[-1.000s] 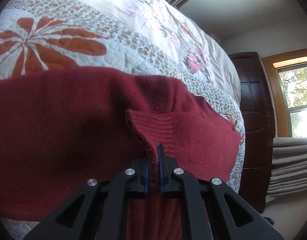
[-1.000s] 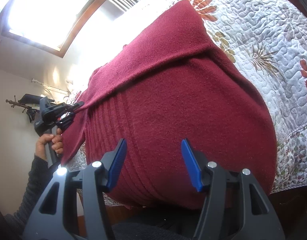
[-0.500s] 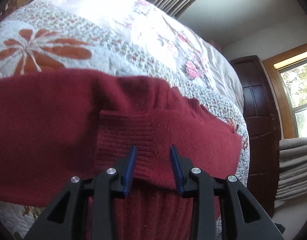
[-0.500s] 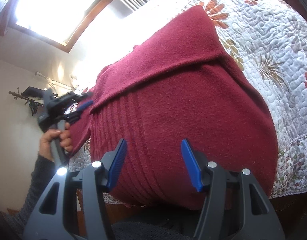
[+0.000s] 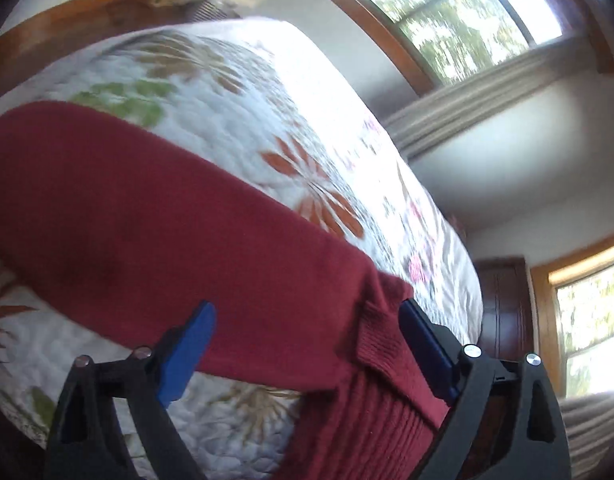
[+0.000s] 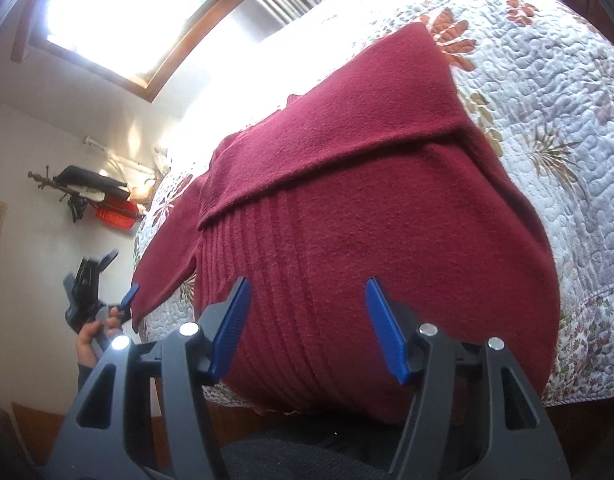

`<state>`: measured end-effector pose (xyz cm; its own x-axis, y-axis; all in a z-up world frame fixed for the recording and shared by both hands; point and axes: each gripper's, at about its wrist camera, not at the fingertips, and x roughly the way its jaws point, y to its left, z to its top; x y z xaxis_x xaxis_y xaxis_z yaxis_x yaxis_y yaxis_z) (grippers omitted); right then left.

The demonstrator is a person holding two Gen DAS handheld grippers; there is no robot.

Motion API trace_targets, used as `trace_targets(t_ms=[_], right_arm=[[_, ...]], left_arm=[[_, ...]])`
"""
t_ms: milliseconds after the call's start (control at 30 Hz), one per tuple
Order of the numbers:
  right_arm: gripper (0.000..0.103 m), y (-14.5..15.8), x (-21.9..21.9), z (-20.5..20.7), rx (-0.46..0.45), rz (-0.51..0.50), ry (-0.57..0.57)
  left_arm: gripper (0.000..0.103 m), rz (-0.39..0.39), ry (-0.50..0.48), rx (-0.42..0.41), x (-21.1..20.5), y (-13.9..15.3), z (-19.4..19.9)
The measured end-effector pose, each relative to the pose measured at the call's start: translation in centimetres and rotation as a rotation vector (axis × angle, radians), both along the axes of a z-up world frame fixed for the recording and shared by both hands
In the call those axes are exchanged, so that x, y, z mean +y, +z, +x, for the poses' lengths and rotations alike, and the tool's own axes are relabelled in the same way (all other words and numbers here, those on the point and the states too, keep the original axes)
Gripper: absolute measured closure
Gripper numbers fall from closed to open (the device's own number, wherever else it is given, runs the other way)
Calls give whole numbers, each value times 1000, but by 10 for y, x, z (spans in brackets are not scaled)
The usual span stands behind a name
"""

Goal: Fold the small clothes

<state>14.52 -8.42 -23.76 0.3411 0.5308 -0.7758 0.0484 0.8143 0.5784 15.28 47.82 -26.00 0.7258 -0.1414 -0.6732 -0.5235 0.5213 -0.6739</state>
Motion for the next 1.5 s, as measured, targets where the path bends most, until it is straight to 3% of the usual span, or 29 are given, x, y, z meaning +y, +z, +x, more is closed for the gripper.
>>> trace_targets(t_ms=[100,233,367,533,567,600,667,767,833,900,1000,1133,1233,1333,1500], right_arm=[[42,2,17,5,-5,-8,53],[41,7,38,9,-15,-14,105],[41,12,50,8,-20,-21,124],[40,12,45,2,-14,-34,95],[40,12,41,1,-11,-34,84],[40,11,38,0,-8,-34,75],[39,11,34,-1,-8,-34,59],[39,11,29,-3,-8,-30,50],[39,12,27,-4,-13,-31,54],[39,14,25,-4,-21,-30,56],[39,14,19,-4,-23,-21,48],[39,12,9,-4,-20,-7,32],[39,11,1,-4,-25,3,20],[39,11,-10,-6,-30,15,-7],[39,14,-30,-7,-41,19,-57]], left_arm=[[4,-110,213,-13,71,-21,-62],[4,-220,405,-66,134,-50,-118],[4,-275,452,-66,157,-75,-128],[6,-195,432,-34,162,-70,-95],[19,-176,421,-20,162,-66,-91],[49,-162,405,2,163,-66,-88],[73,-147,392,27,164,-62,-85],[94,-103,383,44,159,-51,-84],[94,-84,374,21,154,-38,-81],[94,-57,333,-37,142,-15,-73],[95,40,193,-137,104,46,-45],[95,169,-28,-270,31,125,4],[95,251,-195,-333,-37,163,45],[95,292,-339,-349,-106,172,85],[95,263,-569,-297,-221,136,138]])
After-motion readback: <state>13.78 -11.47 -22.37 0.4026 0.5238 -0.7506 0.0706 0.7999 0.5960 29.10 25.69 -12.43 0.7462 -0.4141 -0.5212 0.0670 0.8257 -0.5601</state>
